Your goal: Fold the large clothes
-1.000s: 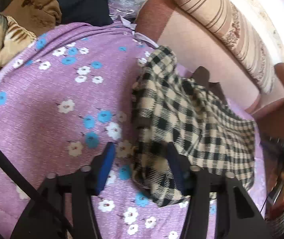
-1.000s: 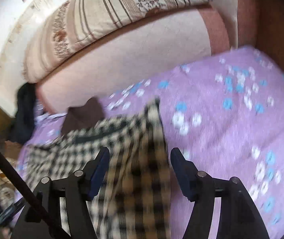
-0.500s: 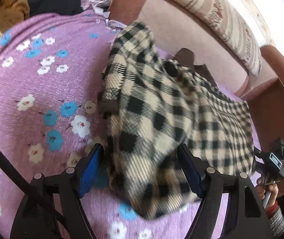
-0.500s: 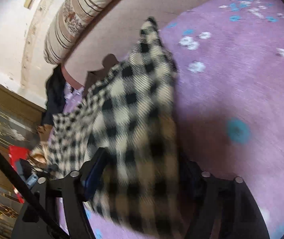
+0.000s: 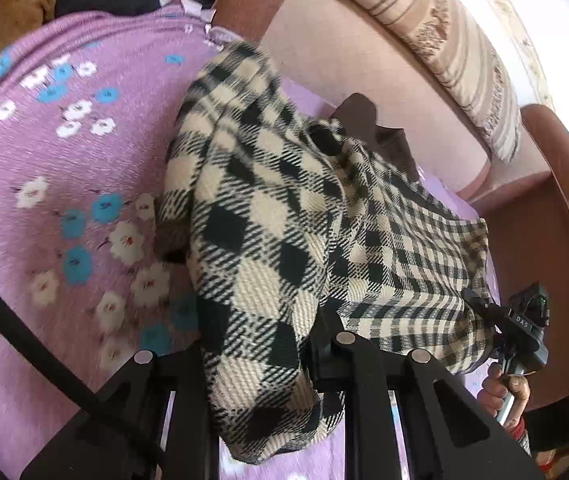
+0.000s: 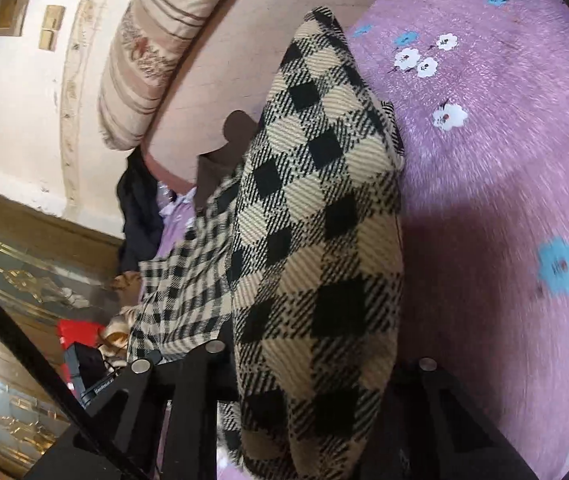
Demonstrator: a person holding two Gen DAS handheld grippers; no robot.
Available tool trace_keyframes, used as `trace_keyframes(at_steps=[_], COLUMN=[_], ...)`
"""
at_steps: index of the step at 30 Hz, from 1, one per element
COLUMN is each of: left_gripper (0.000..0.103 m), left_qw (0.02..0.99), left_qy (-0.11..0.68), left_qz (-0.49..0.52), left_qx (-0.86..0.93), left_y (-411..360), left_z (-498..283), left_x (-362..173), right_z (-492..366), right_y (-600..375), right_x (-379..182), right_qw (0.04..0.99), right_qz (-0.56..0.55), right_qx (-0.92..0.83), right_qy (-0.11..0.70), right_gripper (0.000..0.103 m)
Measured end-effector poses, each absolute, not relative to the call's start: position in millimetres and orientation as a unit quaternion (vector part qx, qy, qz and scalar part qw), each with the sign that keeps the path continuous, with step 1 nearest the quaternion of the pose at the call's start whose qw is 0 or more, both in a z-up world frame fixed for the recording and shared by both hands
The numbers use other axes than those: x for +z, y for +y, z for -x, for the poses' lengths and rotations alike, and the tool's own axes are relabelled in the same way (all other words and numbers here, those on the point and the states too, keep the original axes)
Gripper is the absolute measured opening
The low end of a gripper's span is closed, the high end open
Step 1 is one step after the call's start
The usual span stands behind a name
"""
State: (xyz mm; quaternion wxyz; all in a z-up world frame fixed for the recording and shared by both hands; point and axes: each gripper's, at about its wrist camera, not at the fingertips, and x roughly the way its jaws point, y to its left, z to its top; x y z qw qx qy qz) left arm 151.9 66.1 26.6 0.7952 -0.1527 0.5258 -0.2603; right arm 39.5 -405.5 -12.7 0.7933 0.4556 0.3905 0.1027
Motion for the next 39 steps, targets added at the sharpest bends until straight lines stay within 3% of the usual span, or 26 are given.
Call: trace_keyframes(at_steps=[9,11,13,17,19,26,27,28,29,30,32,33,34,35,39], left_gripper=[0.019,0.022,0.024,0.029,0.030,0.043,0.047,0.051,0.056,0.057,0.057,0.042,0.025,0.016,0.016], left_qw=[0.779,0.778,0.786,0.798,0.817,0.835,0.834,0.834,0.833,0.832,0.826,0.824,0.821,0.815,0.813], left_qy=[0.555,0.565,0.569,0.552,0.528,0.493,0.493,0.493,0.494,0.496,0.507,0.513,0.523,0.536,0.538], left_qz=[0.142,0.128,0.111,0.136,0.138,0.164,0.157,0.151,0.145,0.139,0.125,0.116,0.099,0.087,0.100], left_qx=[-0.256,-0.244,-0.216,-0.202,-0.186,-0.180,-0.190,-0.198,-0.203,-0.207,-0.210,-0.210,-0.205,-0.204,-0.197], left_y=[97.8,101.5,108.3,131.7,145.5,169.7,165.3,160.9,156.7,151.5,141.9,138.3,134.6,132.4,140.0], left_z=[-87.6,-71.8,-61.2,-46.5,-39.0,-21.9,-18.9,-16.4,-14.9,-13.7,-13.2,-13.6,-14.9,-16.9,-17.9], left_x=[33.2,25.3,17.2,24.5,33.9,39.7,38.8,37.5,35.9,33.1,26.5,23.3,19.9,16.1,16.1], right_z=[44.0,60.3,76.2,106.9,124.9,138.7,136.2,133.7,132.6,133.3,134.2,136.3,139.7,141.4,145.9], right_y=[-384.8,-380.2,-385.0,-404.3,-410.3,-385.1,-376.0,-368.0,-363.3,-360.7,-363.3,-366.7,-370.6,-374.8,-384.7], right_x=[9.5,4.7,-1.8,8.0,21.8,25.2,19.0,16.1,14.7,14.6,15.5,15.4,15.6,14.6,7.5], right_qw=[0.775,0.777,0.783,0.790,0.810,0.827,0.822,0.821,0.822,0.824,0.828,0.831,0.833,0.834,0.822], right_qz=[-0.455,-0.436,-0.429,-0.443,-0.423,-0.373,-0.363,-0.353,-0.342,-0.329,-0.321,-0.313,-0.301,-0.300,-0.319], right_qx=[0.126,0.119,0.084,0.053,0.036,0.046,0.059,0.068,0.068,0.063,0.044,0.027,0.000,-0.013,-0.030], right_qy=[0.420,0.438,0.443,0.420,0.403,0.418,0.434,0.444,0.451,0.456,0.457,0.460,0.464,0.464,0.471], right_gripper=[0.024,0.030,0.043,0.048,0.058,0.064,0.058,0.033,0.023,0.018,0.013,0.006,0.006,0.006,0.007])
